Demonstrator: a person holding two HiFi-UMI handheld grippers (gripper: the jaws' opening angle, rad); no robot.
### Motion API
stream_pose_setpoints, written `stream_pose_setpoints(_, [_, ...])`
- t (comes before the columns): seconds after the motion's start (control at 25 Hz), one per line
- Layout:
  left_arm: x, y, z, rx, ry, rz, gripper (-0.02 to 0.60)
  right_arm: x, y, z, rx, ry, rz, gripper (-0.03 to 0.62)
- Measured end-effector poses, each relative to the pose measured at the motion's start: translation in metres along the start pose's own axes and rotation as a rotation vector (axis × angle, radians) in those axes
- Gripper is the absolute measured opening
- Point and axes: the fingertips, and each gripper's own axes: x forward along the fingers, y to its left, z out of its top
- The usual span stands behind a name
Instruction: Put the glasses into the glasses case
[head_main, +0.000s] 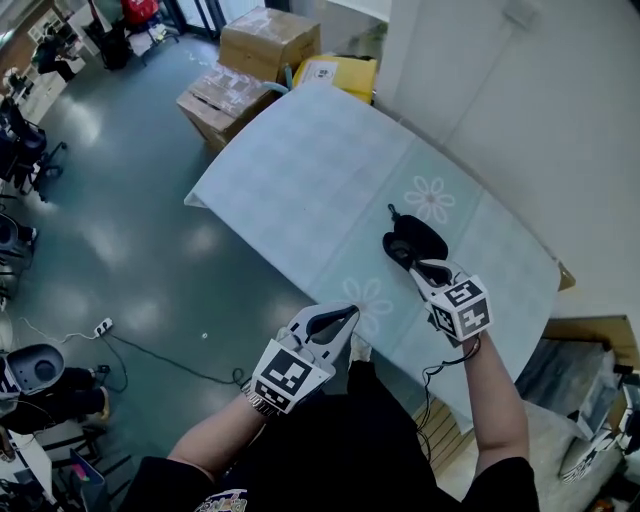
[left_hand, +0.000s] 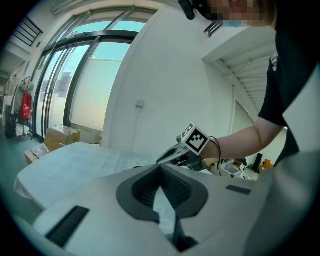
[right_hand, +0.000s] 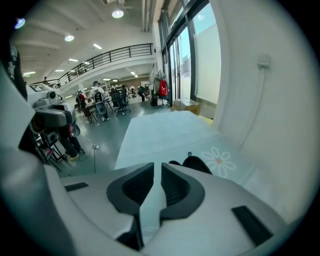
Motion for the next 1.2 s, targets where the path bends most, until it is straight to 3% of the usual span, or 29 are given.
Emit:
stream_pose_setpoints(0.2, [-0.018,-0.003,0.010,0.020,-0.028,-0.013,0.028,-0.039,0.036,0.026,0.033,-0.163,-0.040,0.032])
stream_pose_setpoints(0.52, [-0.043,-0.007,0.020,0.048,-0.069,-0.051,0.028,-0.083,0.093,0.045,0.095,-0.342,-0.094,0.023])
stream_pose_setpoints(0.88, [-0.068,-0.023,0.018,0.079,-0.077,-0.113,0.028,-0.119,0.149,0.043,0.136,-0.461,-0.172,0.023])
stream_pose_setpoints(1.2, [-0.073,-0.037,0.014,0.070,-0.078,-0.128,0.028,-0.137,0.169,0.029,0.199,-0.506,-0.185,0.023])
